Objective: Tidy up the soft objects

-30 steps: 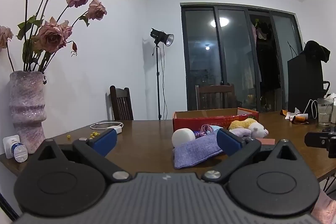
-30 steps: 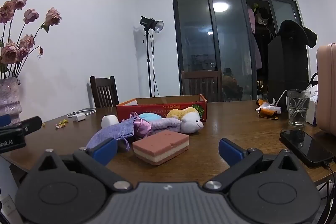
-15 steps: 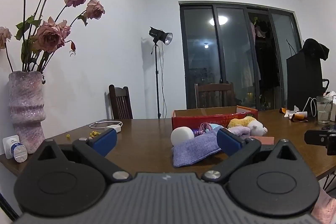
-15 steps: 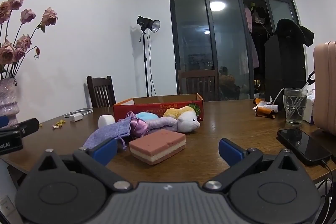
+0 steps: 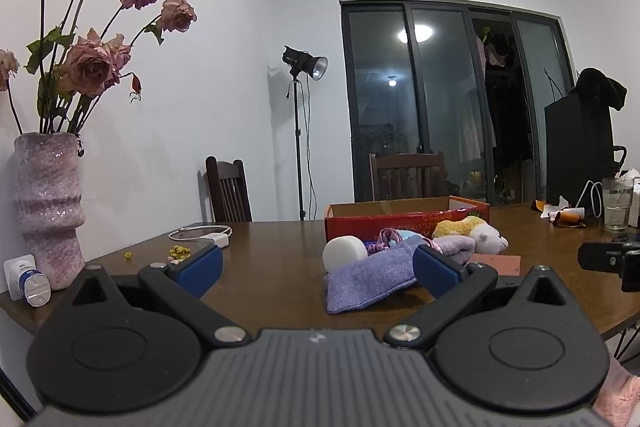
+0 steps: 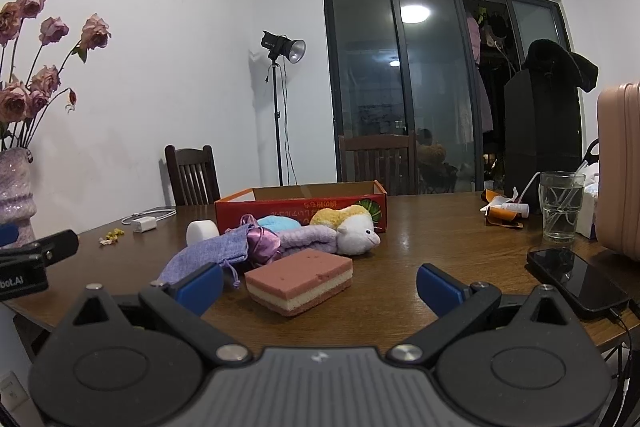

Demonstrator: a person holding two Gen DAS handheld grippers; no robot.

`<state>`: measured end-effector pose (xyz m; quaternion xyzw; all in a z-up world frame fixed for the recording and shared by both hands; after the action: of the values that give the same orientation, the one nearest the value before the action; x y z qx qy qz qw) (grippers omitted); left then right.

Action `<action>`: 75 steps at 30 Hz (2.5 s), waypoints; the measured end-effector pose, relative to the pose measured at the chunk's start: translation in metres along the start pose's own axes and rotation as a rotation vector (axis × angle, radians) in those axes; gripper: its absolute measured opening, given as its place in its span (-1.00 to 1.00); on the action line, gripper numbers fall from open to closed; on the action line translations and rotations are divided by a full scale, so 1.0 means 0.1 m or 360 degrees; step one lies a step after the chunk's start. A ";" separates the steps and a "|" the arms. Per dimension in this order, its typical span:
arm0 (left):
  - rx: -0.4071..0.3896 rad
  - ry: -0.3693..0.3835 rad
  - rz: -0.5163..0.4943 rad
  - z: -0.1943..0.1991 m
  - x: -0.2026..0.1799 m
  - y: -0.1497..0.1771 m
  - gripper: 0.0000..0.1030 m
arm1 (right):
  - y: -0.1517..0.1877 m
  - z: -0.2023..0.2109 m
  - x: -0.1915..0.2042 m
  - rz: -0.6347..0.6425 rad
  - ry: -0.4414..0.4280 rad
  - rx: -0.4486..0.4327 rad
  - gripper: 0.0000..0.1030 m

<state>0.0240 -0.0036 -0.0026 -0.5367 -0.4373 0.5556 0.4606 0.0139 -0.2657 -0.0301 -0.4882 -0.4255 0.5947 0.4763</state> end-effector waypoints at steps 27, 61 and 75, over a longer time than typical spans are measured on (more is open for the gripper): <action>0.0025 0.0003 0.0000 0.00 0.00 0.02 1.00 | 0.00 -0.01 0.02 0.0011 -0.0002 0.0016 1.00; 0.0081 0.0016 0.0008 -0.18 -0.07 0.04 1.00 | 0.01 -0.09 0.02 0.0038 0.0000 0.0042 1.00; 0.0497 0.0076 0.0389 -1.48 0.29 -0.04 0.86 | -0.36 -1.23 0.22 0.0087 -0.0314 0.0162 0.96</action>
<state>0.1716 0.0249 -0.0104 -0.5209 -0.2663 0.6555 0.4777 0.1386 -0.2324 -0.0185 -0.4140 -0.4261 0.6735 0.4397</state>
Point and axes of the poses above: each gripper's, at about its wrist camera, not at the fingertips, and z roughly against the way its jaws point, x to its left, y to its underside, the point moved 2 cm from there along -z, roughly the way its jaws point, and after that the axes turned 15 degrees about z, right-handed, at the moved point
